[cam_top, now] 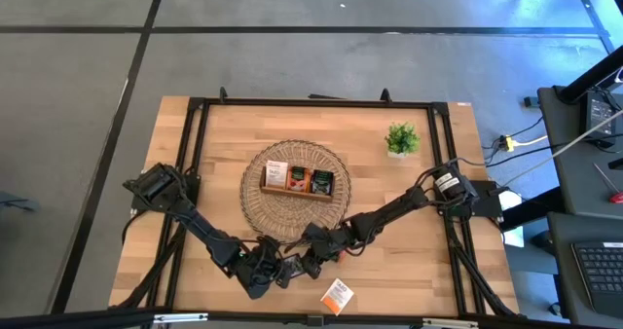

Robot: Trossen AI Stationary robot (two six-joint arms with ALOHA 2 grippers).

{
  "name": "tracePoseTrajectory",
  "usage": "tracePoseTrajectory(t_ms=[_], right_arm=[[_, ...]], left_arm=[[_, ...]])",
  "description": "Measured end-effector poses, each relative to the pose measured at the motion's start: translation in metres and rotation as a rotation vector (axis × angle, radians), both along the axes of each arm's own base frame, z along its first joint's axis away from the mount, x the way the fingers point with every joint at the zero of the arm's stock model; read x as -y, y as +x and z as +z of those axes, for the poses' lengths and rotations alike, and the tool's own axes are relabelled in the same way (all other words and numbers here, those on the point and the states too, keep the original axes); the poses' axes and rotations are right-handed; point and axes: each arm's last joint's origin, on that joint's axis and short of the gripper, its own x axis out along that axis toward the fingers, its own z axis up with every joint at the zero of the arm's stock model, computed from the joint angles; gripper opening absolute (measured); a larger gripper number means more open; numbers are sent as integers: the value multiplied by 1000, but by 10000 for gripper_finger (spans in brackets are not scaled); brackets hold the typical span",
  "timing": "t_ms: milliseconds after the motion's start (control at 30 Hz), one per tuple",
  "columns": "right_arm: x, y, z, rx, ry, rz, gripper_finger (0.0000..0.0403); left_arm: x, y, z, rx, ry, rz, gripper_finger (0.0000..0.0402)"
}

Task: Pick & Place Tea
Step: Put the purple tea bag into the right section of the wooden organizer

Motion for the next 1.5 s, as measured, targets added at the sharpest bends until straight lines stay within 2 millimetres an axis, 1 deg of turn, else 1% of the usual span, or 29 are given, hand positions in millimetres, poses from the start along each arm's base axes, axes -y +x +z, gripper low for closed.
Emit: tracePoseTrajectory(t_ms=[233,367,433,500,567,700,767,867,933,1033,1100,1200,1300,1400,1500], right_arm=[[0,0,0,4,-19,17,4],[0,0,0,7,-26,24,3],[1,0,1,13,-44,43,2],[1,0,1,21,-64,60,2],[2,0,6,22,-80,71,2],[3,6,18,60,-141,127,2],[0,12,29,103,-160,151,2],[-3,23,53,127,-199,201,1],[-3,29,70,98,-257,251,1],[5,38,100,53,-358,329,1],[16,44,122,42,-415,361,1],[39,49,152,8,-500,388,0],[63,50,178,-21,-577,400,0],[88,44,195,-114,-649,429,0],[113,36,210,-203,-674,439,0]], left_arm=[[1,-1,1,26,47,-1,2],[3,-7,8,25,87,-45,2],[4,-11,20,42,108,-69,2],[6,-17,37,69,126,-86,2],[4,-24,49,69,163,-97,2],[0,-35,74,104,221,-104,2],[-2,-41,82,103,257,-126,2],[-5,-48,95,106,278,-161,2],[-8,-56,104,97,288,-183,2],[-14,-74,119,67,310,-217,2],[-17,-85,129,61,306,-240,2],[-20,-100,141,69,305,-269,2],[-20,-109,147,88,317,-282,2],[-20,-114,148,81,328,-298,2],[-19,-116,147,76,335,-307,2]])
